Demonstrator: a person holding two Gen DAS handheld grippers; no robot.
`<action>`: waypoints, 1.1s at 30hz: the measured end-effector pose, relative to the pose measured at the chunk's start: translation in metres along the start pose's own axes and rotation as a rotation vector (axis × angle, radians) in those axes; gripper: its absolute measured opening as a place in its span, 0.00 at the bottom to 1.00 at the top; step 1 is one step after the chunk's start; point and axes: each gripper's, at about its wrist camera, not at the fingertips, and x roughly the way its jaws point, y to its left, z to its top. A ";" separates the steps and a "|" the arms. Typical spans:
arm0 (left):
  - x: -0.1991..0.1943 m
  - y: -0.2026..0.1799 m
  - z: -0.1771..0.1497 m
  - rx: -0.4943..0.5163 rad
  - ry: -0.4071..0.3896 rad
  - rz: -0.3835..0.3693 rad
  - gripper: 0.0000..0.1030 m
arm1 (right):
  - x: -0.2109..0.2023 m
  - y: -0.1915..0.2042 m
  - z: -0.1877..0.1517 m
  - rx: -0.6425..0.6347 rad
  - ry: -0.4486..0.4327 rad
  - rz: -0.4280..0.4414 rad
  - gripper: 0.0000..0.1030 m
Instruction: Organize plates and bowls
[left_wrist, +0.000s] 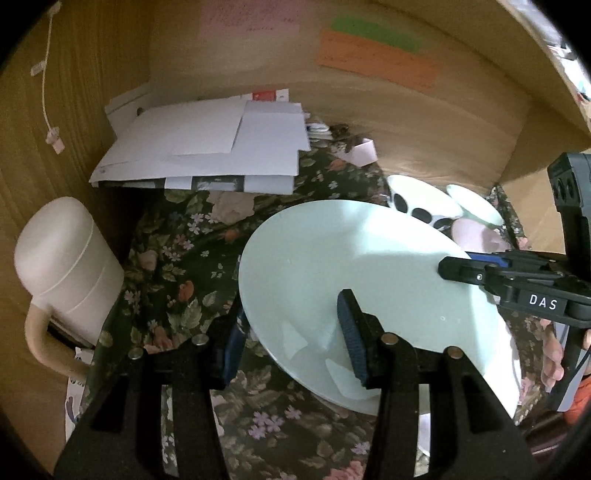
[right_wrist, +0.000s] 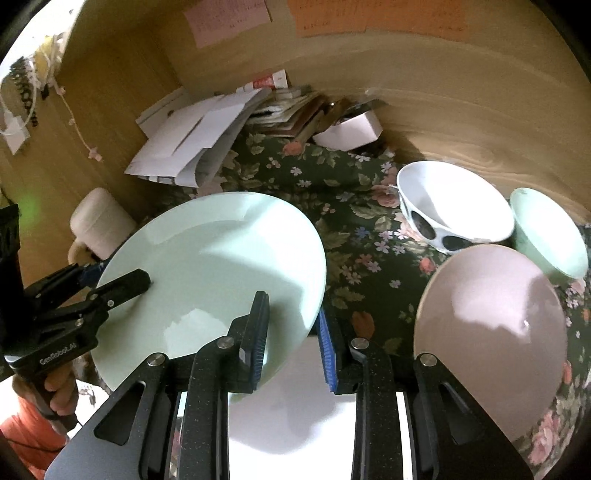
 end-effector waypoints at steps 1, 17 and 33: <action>-0.004 -0.003 -0.001 0.003 -0.006 -0.001 0.46 | -0.003 0.002 -0.001 0.001 -0.005 -0.002 0.23; -0.049 -0.036 -0.022 0.043 -0.054 -0.029 0.46 | -0.050 0.003 -0.032 0.007 -0.065 -0.016 0.23; -0.055 -0.061 -0.047 0.065 -0.033 -0.052 0.46 | -0.063 -0.011 -0.071 0.056 -0.062 -0.025 0.23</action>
